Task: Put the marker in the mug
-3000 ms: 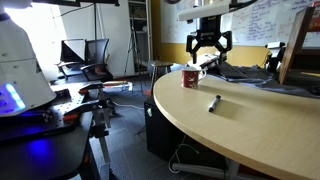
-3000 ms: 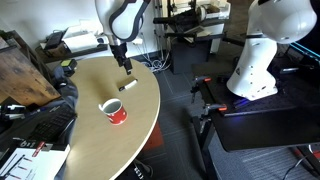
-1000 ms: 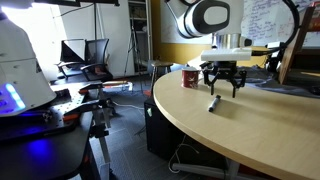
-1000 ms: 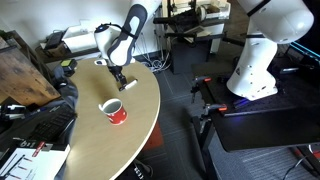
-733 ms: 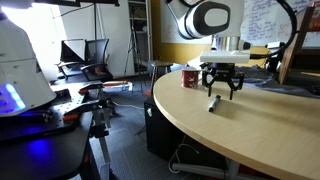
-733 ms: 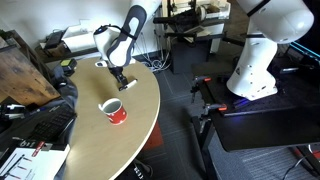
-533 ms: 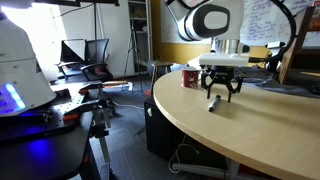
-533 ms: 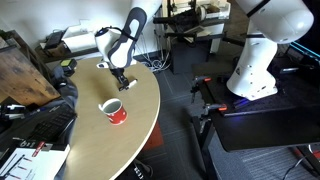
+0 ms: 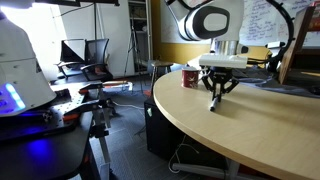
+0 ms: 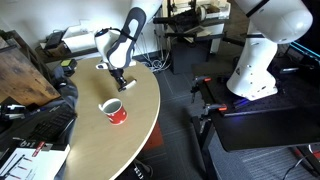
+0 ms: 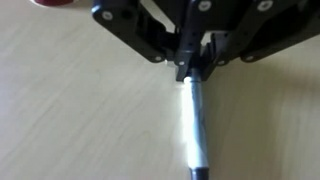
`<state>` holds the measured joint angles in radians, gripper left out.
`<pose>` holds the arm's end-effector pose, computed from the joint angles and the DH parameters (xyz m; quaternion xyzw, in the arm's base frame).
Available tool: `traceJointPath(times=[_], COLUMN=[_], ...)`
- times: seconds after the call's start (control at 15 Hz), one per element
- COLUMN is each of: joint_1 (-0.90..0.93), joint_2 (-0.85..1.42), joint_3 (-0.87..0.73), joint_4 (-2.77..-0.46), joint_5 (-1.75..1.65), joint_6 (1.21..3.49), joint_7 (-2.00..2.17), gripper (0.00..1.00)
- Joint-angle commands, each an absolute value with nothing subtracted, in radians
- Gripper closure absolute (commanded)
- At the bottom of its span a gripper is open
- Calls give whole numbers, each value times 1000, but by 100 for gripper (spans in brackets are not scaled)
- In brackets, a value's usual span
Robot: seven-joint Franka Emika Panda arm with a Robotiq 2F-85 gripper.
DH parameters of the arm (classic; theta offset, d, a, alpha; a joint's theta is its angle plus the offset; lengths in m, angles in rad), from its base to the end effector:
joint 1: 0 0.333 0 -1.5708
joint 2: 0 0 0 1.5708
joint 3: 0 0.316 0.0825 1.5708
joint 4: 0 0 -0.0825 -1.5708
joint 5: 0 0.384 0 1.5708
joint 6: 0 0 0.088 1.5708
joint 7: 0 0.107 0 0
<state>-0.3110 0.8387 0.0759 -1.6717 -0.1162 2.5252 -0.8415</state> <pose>0.6540 -0.1603 0.1172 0.9435 0.3311 0.0050 0.0099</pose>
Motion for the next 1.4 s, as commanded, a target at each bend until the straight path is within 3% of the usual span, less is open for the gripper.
traceJointPath(times=[0.0,0.4,0.73,1.33], joint_1=[-447,-672,-757,-658], joint_2=[819,745,694,609], joint_3=[227,435,547,440], joint_4=[-1677,-1751,-1811,-1805], joint_5=[-11,282,541,777], joint_6=[2484,2479,2398,1966], joint_7=[-1032,-1476,-1842,-2366], gripper=[95,95,95,95])
